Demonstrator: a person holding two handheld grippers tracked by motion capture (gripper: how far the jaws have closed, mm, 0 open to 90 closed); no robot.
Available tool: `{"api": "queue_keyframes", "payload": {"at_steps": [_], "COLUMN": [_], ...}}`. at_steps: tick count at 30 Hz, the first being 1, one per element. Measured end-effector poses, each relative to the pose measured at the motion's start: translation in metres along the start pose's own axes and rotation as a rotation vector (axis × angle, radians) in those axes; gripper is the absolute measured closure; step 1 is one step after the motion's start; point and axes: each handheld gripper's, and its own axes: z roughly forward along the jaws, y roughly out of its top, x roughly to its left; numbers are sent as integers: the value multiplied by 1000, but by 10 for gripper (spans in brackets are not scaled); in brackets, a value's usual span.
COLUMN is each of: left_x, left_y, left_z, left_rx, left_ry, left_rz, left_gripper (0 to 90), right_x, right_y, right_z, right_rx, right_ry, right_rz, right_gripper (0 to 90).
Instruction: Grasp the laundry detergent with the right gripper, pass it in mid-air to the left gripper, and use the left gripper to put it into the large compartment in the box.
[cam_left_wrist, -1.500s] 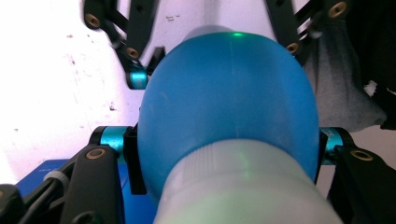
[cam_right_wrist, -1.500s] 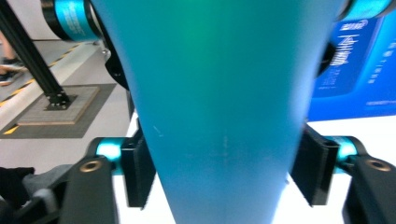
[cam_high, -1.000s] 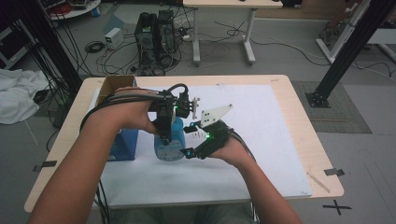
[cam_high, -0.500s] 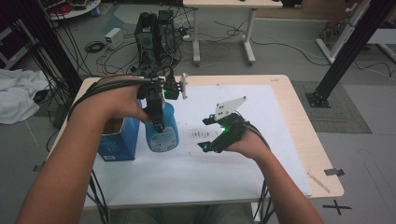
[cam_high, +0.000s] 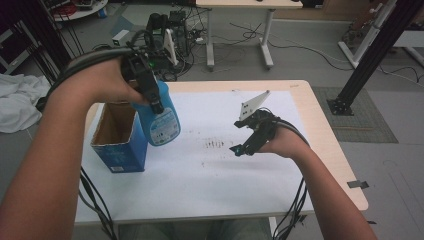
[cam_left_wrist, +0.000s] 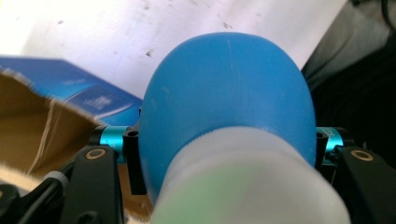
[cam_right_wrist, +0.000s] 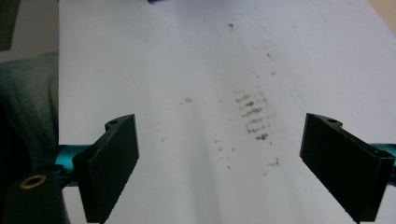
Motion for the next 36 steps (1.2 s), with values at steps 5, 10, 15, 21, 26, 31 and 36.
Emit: {"api": "queue_keyframes", "payload": {"at_steps": [5,10,15,21,26,31,36], "left_x": [14,29,45,62,77,86,93], "left_y": [-14,-28,-43,-61,-71,-76,-77], "left_z": [-15,-25,-35,-39,-34,-26,-16], "left_rx": [-6,-21,-27,-26,2,20,33], "left_ry": [32,36,49,60,68,76,74], "left_rz": [-83,-123,-166,-222,-264,-295,-291], "left_gripper": [384,384,385,384,384,385,384], "right_x": [-2,-2,-1,-3,-4,-5,-5], "right_y": [-4,-5,-6,-7,-7,-7,-8], "right_z": [-7,-6,-3,-1,2,7,10], "right_rx": [13,6,20,22,29,37,48], "right_ry": [-32,-35,-25,-27,-30,-25,-16], "right_rz": [14,3,15,8,10,15,39], "right_gripper": [109,109,109,109,109,109,109]}}
